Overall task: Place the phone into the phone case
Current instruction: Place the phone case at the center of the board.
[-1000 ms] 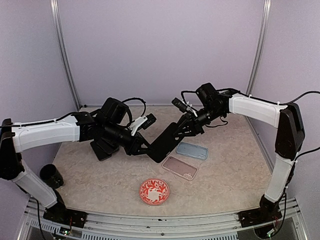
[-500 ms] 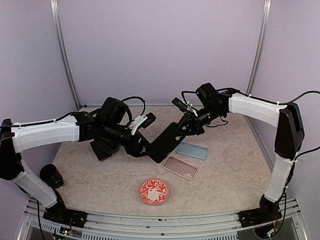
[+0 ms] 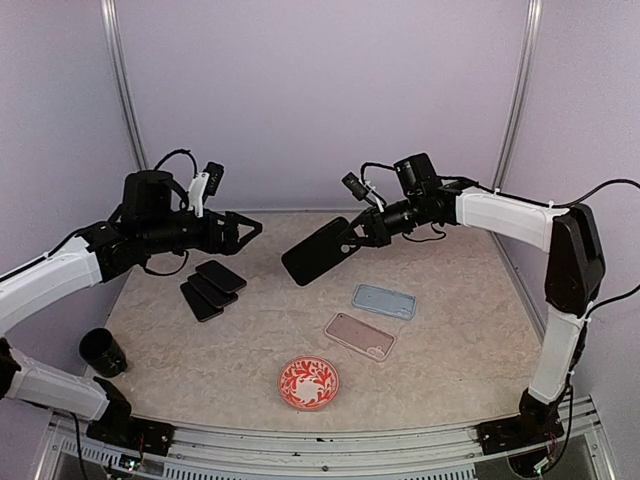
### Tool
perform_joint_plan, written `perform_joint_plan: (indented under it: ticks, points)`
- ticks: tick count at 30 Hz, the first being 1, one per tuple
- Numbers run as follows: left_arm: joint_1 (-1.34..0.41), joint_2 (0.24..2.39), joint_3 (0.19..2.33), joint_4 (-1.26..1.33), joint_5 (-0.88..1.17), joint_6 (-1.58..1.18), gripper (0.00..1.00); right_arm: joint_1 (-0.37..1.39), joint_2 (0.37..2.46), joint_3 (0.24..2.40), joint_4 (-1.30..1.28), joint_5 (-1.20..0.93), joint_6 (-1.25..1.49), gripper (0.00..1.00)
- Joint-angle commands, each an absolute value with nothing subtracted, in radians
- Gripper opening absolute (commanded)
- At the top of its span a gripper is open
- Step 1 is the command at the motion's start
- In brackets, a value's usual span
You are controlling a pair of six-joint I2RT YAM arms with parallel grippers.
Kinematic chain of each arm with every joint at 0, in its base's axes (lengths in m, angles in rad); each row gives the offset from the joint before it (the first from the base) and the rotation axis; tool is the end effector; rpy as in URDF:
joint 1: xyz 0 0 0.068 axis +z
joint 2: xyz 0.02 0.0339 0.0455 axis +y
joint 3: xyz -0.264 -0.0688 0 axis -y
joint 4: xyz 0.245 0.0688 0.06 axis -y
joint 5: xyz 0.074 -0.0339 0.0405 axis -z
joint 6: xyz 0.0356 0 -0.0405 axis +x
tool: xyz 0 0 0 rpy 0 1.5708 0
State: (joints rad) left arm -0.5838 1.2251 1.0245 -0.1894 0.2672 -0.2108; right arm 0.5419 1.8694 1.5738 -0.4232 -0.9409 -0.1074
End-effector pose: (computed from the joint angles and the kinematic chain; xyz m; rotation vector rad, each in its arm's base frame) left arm 0.2308 -0.1637 0.3307 0.5537 1.9524 -0.7746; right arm 0.3458 0.2418 0.2893 -1.1757 1.9115 1.2997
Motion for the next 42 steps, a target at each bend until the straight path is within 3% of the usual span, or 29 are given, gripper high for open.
perform_joint_plan:
  ticks: [1, 12, 26, 39, 42]
  points:
    - [-0.518, 1.163, 0.968, -0.111, 0.104, -0.328, 0.99, 0.533, 1.965, 1.624, -0.276, -0.786, 0.203, 0.01]
    - [-0.468, 1.103, 0.892, -0.08, -0.029, -0.43, 0.99, 0.534, 2.085, 1.643, -0.124, -0.537, 0.499, 0.02]
    - [-0.439, 1.163, 0.865, -0.033, -0.166, -0.522, 0.99, 0.567, 2.211, 1.663, -0.077, -0.381, 0.725, 0.03]
    - [-0.408, 1.225, 0.85, 0.057, -0.182, -0.56, 0.99, 0.573, 2.222, 1.611, -0.089, -0.309, 0.749, 0.16]
    - [-0.407, 1.229, 0.839, 0.067, -0.179, -0.566, 0.99, 0.58, 2.237, 1.641, -0.126, -0.314, 0.727, 0.24]
